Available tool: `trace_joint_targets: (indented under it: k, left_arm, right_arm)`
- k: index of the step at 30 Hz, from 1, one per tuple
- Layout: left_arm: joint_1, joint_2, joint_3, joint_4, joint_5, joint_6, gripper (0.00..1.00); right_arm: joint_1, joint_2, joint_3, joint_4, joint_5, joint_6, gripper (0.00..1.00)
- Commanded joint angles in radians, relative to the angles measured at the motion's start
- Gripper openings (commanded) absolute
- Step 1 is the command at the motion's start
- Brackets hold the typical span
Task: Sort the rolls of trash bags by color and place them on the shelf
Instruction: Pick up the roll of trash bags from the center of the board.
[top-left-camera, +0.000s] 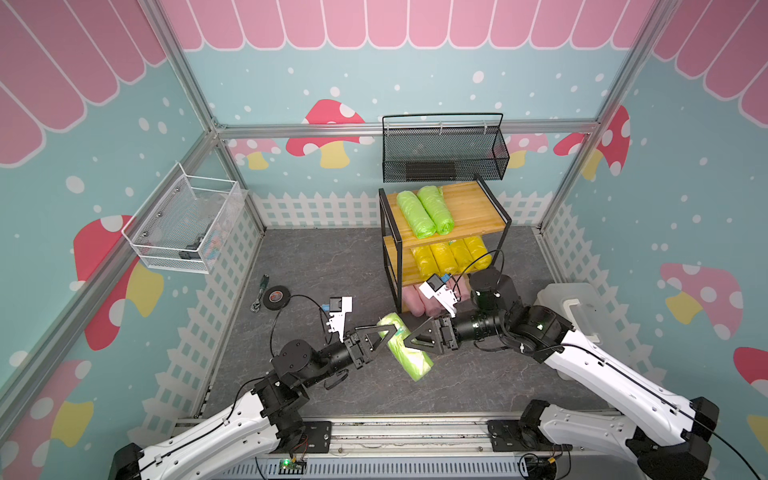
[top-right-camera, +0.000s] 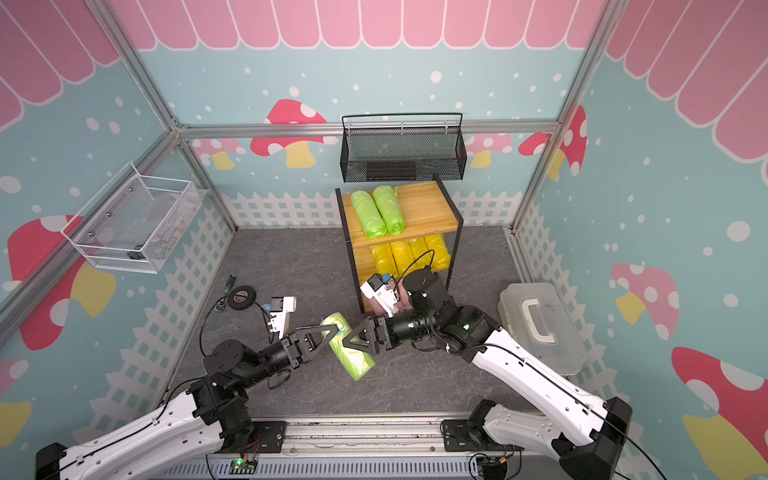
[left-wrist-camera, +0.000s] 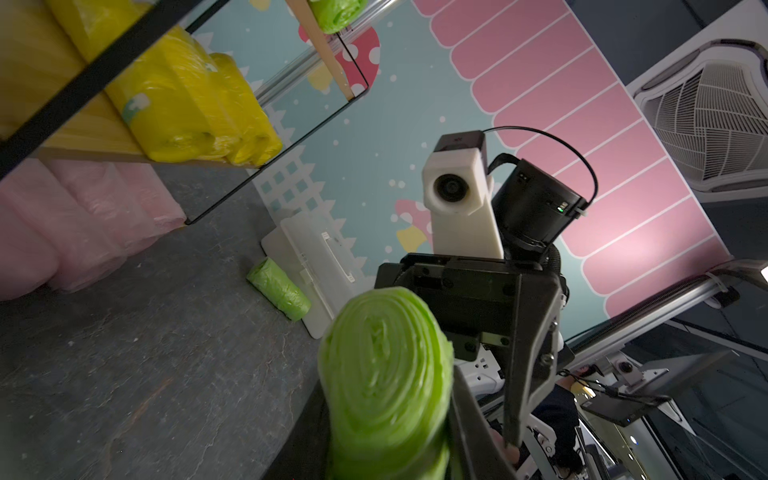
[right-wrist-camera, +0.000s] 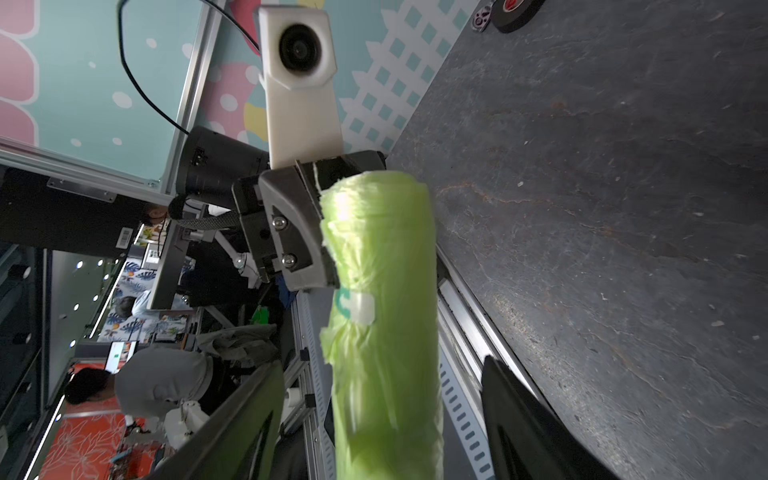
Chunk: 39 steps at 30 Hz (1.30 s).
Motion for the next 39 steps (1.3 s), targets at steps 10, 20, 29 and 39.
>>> trace_joint_targets:
  k: [10,20,29,39]
  left_arm:
    - [-0.004,-0.302,-0.212,-0.022,-0.38,-0.261,0.0]
    - [-0.004,-0.346,-0.234,-0.042,-0.407,-0.286,0.0]
    - [-0.004,-0.269,-0.209,-0.014,-0.384,-0.28,0.0]
    - [-0.004,-0.293,-0.208,-0.025,-0.387,-0.279,0.0]
  right_arm:
    - [0.006,-0.085,-0.167,0.173,0.161,0.176,0.91]
    - [0.058,-0.074,-0.241,0.386,0.203,0.284,0.94]
    - [0.129,0.007,-0.202,0.445,0.211,0.308,0.99]
    - [0.158,0.011,-0.208,0.288,0.356,0.306,0.99]
